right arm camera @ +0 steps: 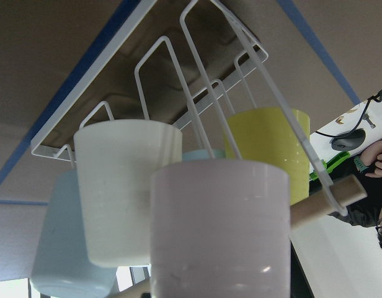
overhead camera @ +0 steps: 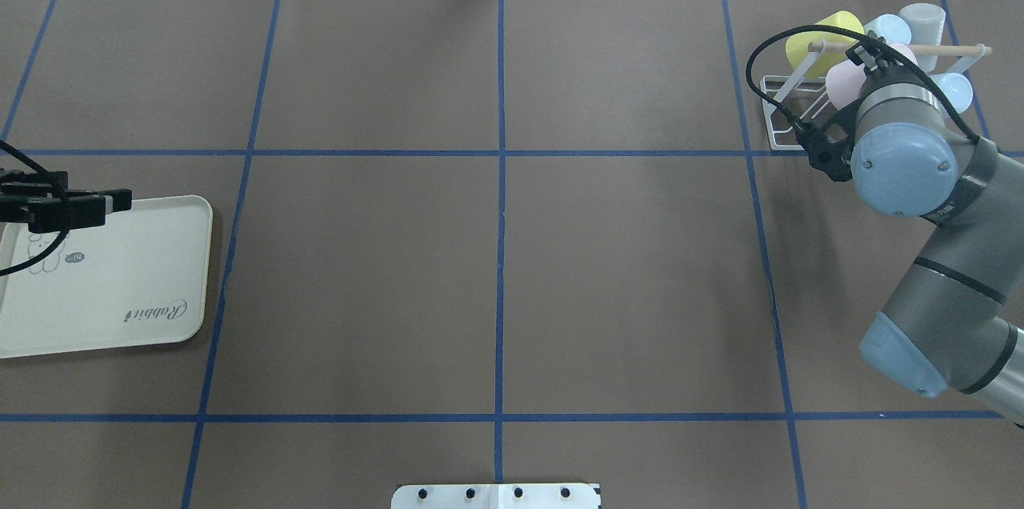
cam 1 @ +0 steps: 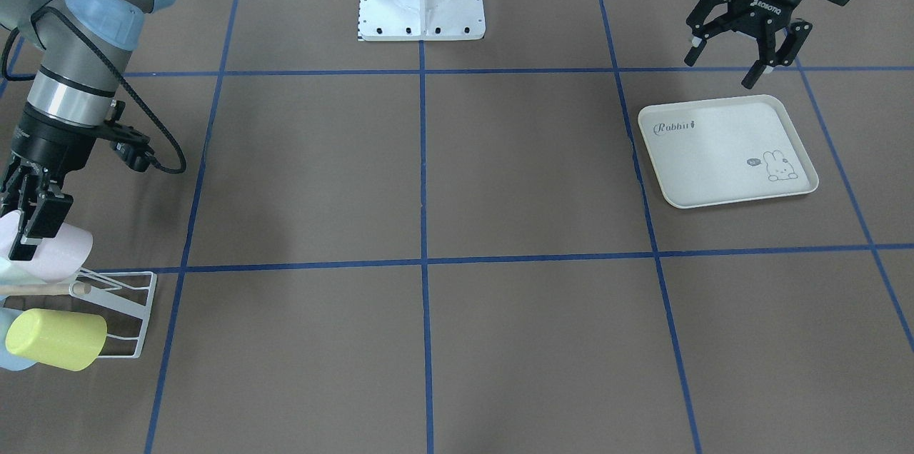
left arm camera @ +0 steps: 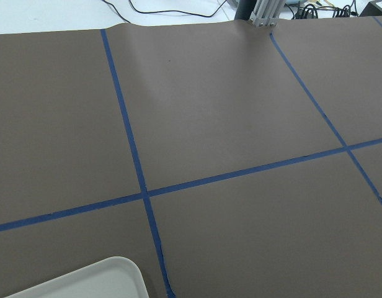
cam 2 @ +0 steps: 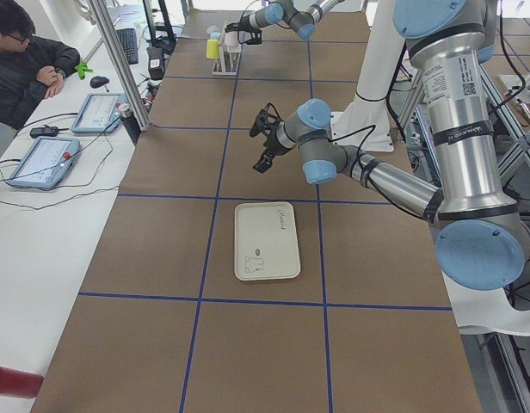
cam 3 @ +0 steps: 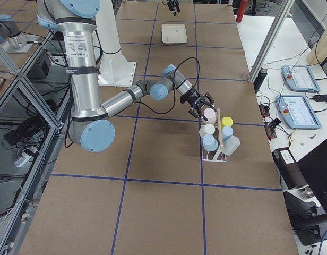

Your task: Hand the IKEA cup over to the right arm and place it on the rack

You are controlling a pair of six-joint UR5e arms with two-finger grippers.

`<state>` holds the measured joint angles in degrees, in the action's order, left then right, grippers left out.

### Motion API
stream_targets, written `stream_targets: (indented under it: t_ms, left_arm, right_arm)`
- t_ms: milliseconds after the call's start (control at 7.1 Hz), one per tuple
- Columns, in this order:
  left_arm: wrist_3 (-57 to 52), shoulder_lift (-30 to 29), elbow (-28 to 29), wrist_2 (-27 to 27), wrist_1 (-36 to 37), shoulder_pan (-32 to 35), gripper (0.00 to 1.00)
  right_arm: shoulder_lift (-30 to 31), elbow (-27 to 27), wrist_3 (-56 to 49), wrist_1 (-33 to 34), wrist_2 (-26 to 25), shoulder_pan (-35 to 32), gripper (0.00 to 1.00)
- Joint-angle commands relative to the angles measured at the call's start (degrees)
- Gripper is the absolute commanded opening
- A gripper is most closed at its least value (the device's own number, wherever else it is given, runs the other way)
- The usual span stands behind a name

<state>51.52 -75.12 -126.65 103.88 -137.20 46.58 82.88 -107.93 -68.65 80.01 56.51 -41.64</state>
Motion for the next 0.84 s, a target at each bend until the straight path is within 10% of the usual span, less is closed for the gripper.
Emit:
stream_targets:
  t_ms: [0, 282, 704]
  left_arm:
    - [0.0, -0.1, 0.1, 0.0, 0.0, -0.1, 1.0]
    - [0.0, -0.1, 0.1, 0.0, 0.0, -0.1, 1.0]
    - [0.1, -0.1, 0.0, 0.0, 0.0, 0.0, 1.0]
  right_arm:
    - [-1.1, 1.3, -0.3, -0.1, -0.3, 0.9, 0.71]
    - [-1.1, 1.1, -0.4, -0.5, -0.3, 1.0, 0.99]
    - [-1.1, 0.9, 0.3, -0.5, -3.5, 0.7, 0.99]
